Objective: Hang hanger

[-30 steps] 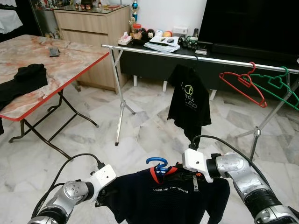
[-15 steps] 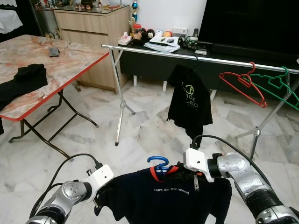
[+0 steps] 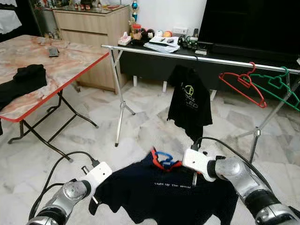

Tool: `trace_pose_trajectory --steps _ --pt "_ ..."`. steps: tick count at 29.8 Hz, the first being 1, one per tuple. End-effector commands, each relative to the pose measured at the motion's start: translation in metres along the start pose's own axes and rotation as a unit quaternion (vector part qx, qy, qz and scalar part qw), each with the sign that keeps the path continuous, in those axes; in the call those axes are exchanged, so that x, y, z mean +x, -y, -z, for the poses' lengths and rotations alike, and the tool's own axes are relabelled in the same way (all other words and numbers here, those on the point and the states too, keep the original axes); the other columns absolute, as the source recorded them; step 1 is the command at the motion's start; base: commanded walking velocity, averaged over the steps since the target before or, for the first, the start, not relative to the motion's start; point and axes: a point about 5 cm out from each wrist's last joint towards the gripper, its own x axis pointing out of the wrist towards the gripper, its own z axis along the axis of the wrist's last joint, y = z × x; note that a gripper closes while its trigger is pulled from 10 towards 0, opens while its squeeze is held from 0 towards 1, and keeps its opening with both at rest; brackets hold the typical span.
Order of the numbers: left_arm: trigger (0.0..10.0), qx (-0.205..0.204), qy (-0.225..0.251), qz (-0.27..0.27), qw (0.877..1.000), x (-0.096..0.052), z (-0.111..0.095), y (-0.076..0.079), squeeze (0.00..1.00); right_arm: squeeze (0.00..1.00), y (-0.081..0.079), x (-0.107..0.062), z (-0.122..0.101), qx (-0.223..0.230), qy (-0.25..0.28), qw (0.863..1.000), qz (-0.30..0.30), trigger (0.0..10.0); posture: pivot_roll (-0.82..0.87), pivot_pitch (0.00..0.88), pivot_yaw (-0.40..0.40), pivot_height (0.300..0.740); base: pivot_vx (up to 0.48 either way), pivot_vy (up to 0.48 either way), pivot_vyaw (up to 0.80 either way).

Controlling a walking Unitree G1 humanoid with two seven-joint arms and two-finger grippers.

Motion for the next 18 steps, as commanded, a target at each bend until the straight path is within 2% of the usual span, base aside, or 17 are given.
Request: trace_pose_trajectory --steps 1,2,3,4,7,8,9,11,12,13,18 --pt "0.0 -0.011 -0.066 -0.029 0.997 -0.007 0.023 -0.008 0.00 0.00 0.029 -0.012 0.009 0.049 -0.030 0.991 0.125 10.0 0.06 0.000 -0.026 0.740 0.000 0.000 0.00" --pt "0.0 -0.009 -0.072 -0.028 0.997 -0.007 0.025 -0.008 0.00 0.00 0.032 -0.012 0.008 0.078 -0.024 0.984 0.157 10.0 0.06 0.000 -0.026 0.740 0.000 0.000 0.00" --pt "0.0 -0.009 -0.072 -0.028 0.997 -0.007 0.025 -0.008 0.00 0.00 0.032 -0.012 0.008 0.078 -0.024 0.984 0.157 10.0 0.06 0.000 -0.026 0.740 0.000 0.000 0.00" --pt "0.0 -0.009 -0.076 -0.029 0.997 -0.008 0.026 -0.007 0.00 0.00 0.034 -0.012 0.009 0.101 -0.022 0.978 0.182 10.0 0.06 0.000 -0.024 0.740 0.000 0.000 0.00" --pt "0.0 -0.006 -0.074 -0.015 0.997 -0.007 0.026 -0.004 0.00 0.00 0.037 -0.013 0.009 0.114 -0.018 0.968 0.222 10.0 0.06 0.000 -0.022 0.740 0.000 0.000 0.00" --pt "0.0 0.003 -0.066 0.006 0.998 -0.006 0.024 0.001 0.00 0.00 0.039 -0.014 0.010 0.133 -0.015 0.956 0.260 10.0 0.06 0.000 -0.022 0.740 0.000 0.000 0.00" --pt "0.0 0.006 -0.063 0.011 0.998 -0.006 0.023 0.002 0.00 0.00 0.040 -0.014 0.010 0.140 -0.014 0.953 0.269 10.0 0.06 0.000 -0.022 0.740 0.000 0.000 0.00" --pt "0.0 0.003 -0.066 0.000 0.998 -0.005 0.023 0.002 0.00 0.00 0.037 -0.011 0.010 0.185 -0.002 0.945 0.268 10.0 0.06 0.000 -0.022 0.740 0.000 0.000 0.00" --pt "0.0 0.003 -0.066 0.000 0.998 -0.005 0.023 0.002 0.00 0.00 0.037 -0.011 0.010 0.185 -0.002 0.945 0.268 10.0 0.06 0.000 -0.022 0.740 0.000 0.000 0.00" --pt "0.0 0.001 -0.067 0.003 0.998 -0.004 0.022 0.003 0.00 0.00 0.034 -0.008 0.009 0.225 0.012 0.938 0.265 10.0 0.06 0.000 -0.020 0.740 0.000 0.000 0.00" --pt "0.0 -0.004 -0.049 0.048 0.998 -0.002 0.017 0.013 0.00 0.00 0.030 -0.003 0.004 0.332 0.058 0.905 0.259 10.0 0.06 0.000 -0.020 0.740 0.000 0.000 0.00"
